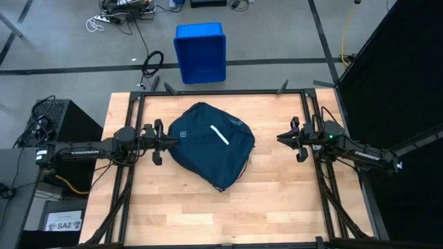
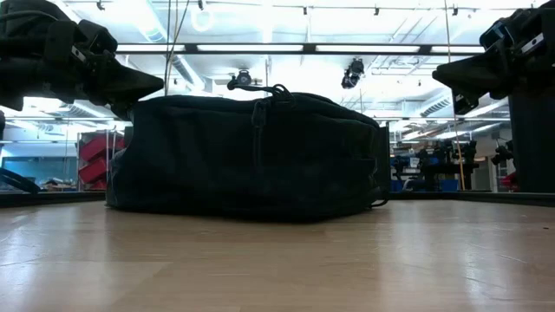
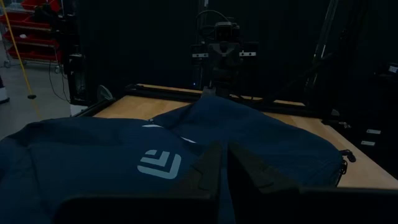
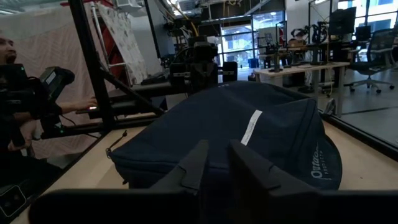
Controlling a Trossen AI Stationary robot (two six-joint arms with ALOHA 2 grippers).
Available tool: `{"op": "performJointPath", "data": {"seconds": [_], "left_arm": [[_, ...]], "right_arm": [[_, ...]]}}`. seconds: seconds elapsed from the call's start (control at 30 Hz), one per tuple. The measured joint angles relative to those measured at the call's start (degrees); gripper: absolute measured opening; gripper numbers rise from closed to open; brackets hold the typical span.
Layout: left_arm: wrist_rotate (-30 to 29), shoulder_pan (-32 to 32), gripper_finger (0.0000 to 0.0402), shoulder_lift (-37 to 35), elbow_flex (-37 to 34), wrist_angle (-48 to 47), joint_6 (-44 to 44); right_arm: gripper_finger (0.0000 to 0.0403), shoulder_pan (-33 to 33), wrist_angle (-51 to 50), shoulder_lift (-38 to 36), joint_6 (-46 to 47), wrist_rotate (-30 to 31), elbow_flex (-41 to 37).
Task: Unpack backpack
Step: Return to Home Position
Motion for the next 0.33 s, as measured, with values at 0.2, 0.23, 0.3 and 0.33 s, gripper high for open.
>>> {"op": "performJointPath", "data": {"seconds": [0.2, 0.23, 0.3, 0.33], "left_arm": [[0.0, 0.0, 0.0000, 0.0, 0.0, 0.0, 0.0], [0.0, 0.0, 0.0000, 0.0, 0.0, 0.0, 0.0], [0.0, 0.0, 0.0000, 0.0, 0.0, 0.0, 0.0], [0.0, 0.0, 0.0000, 0.0, 0.0, 0.0, 0.0]], "right_arm": [[0.0046, 0.0, 0.0, 0.0, 0.0, 0.0, 0.0], [0.0046, 0.0, 0.0, 0.0, 0.0, 0.0, 0.0], [0.0048, 0.0, 0.0, 0.0, 0.0, 0.0, 0.0], [0.0048, 0.0, 0.0, 0.0, 0.0, 0.0, 0.0]]}}
